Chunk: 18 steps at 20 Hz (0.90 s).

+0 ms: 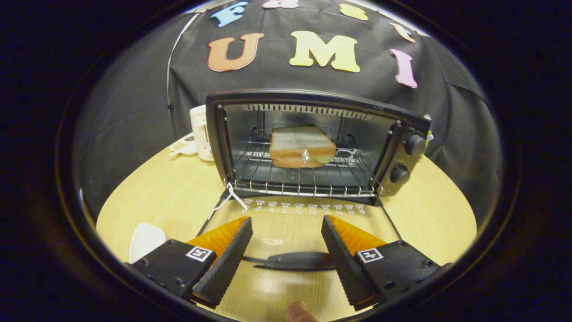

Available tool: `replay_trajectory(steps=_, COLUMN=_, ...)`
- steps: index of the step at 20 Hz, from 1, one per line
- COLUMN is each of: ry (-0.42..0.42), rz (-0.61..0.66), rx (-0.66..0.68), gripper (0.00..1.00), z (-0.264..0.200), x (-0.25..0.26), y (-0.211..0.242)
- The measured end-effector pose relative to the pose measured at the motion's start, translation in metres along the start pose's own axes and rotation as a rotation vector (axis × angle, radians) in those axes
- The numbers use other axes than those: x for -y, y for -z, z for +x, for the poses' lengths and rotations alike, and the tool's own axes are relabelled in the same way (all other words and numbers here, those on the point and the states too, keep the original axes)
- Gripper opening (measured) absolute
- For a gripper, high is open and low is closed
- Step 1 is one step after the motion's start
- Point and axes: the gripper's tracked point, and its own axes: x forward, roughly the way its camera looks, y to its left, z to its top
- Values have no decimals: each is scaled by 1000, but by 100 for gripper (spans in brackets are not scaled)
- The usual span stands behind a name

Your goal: Open the toaster oven, put the food inside, and close the toaster oven door.

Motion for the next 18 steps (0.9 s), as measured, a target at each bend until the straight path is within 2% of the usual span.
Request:
replay_trajectory(steps=5, ry=71, rz=43, rx=87, gripper=100, z=-32, x=19, y=17)
replay_trajectory(steps=8, ry=86, rz=38, rx=66, gripper=100, z=-36, x=23, y=38)
replay_trajectory(steps=12, ry=60, rz=51, rx=56, gripper=100, z=-34, x=20, y=45)
replay_trajectory(steps=18, ry=37, rz=79, rx=-36, gripper=100, z=-25, x=20, y=57)
